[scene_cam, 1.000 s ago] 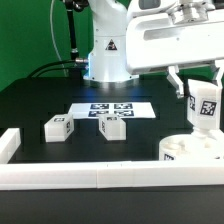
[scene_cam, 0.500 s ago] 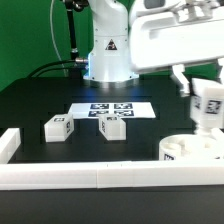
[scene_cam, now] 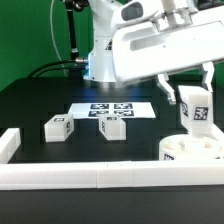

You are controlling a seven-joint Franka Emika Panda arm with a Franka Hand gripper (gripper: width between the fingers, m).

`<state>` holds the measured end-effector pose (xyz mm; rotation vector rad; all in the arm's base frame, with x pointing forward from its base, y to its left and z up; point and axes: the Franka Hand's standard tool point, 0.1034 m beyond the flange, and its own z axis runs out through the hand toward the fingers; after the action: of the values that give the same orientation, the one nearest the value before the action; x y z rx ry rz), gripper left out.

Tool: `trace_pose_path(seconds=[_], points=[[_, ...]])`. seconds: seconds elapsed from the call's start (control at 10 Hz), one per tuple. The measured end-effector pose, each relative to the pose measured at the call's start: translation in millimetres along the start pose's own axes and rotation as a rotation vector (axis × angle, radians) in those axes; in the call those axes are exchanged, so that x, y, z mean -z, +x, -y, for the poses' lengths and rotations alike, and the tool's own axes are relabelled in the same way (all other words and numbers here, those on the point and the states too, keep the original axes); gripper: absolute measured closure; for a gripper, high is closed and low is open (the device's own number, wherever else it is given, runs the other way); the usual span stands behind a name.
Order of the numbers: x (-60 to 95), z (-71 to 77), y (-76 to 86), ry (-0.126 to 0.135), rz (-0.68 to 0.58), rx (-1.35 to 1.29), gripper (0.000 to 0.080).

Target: Assemble stool

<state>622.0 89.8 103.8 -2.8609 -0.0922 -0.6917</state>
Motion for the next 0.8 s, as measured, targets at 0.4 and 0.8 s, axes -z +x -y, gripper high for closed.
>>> trace_pose_path(seconds=[0.4,0.8], points=[[-5.8,12.1,-5.0,0.006,0.011,0.021,0.0476],[-7.2,8.6,-2.1,0.001,-0.009,0.025,0.0476]])
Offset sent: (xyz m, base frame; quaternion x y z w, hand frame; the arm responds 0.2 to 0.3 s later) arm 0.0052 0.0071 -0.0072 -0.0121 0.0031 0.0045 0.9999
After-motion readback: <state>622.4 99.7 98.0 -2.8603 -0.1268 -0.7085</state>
